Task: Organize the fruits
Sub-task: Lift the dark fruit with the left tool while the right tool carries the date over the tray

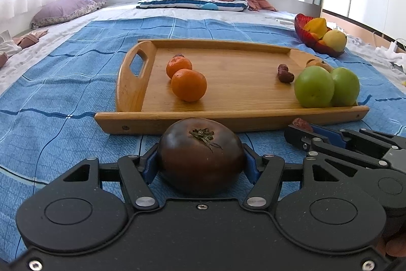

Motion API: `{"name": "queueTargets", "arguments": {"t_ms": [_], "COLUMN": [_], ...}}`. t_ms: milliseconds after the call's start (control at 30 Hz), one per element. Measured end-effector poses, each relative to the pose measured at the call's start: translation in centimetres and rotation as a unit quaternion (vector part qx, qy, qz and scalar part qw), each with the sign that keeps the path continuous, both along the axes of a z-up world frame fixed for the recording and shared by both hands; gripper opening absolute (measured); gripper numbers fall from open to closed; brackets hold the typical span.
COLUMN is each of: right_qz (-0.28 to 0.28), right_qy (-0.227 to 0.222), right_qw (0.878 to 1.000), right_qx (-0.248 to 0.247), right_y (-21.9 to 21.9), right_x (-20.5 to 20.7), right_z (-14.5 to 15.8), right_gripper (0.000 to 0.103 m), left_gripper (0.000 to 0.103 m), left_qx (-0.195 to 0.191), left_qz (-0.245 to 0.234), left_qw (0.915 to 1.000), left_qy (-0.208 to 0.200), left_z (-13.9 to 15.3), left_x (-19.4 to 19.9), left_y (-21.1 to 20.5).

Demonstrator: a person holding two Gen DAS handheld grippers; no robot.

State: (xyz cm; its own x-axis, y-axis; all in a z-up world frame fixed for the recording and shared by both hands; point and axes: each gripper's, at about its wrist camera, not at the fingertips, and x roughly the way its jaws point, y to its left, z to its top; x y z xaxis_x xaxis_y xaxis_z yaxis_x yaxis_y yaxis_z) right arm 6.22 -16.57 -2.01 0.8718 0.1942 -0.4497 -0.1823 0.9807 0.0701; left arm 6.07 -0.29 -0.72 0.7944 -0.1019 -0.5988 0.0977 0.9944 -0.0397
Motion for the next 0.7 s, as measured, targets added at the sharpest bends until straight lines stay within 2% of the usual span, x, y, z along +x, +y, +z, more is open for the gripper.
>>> {"name": "queueTargets", "arguments": {"t_ms": [333, 700], "right_qz": [-0.005, -0.016], "right_qy": [-0.007, -0.024], "right_qw": [1.0, 0.999], "right_qx": [0.003, -0.015], "right_y": [0.0, 0.3], "right_x": [-0.4, -0.1], "right_z": [0.9, 3.2], "right_gripper": [0.025, 0.025], "left_gripper": [0.062, 0.062], "left_qx": [-0.011, -0.013], "left_qz": [-0.004, -0.01], "left_qw": [0.9999, 0.9996], "left_qy": [0.0, -0.023], "left_z": [1.0, 4.1], "left_x": [-0.4, 0.4], "left_y": [0.4, 0.3]}}
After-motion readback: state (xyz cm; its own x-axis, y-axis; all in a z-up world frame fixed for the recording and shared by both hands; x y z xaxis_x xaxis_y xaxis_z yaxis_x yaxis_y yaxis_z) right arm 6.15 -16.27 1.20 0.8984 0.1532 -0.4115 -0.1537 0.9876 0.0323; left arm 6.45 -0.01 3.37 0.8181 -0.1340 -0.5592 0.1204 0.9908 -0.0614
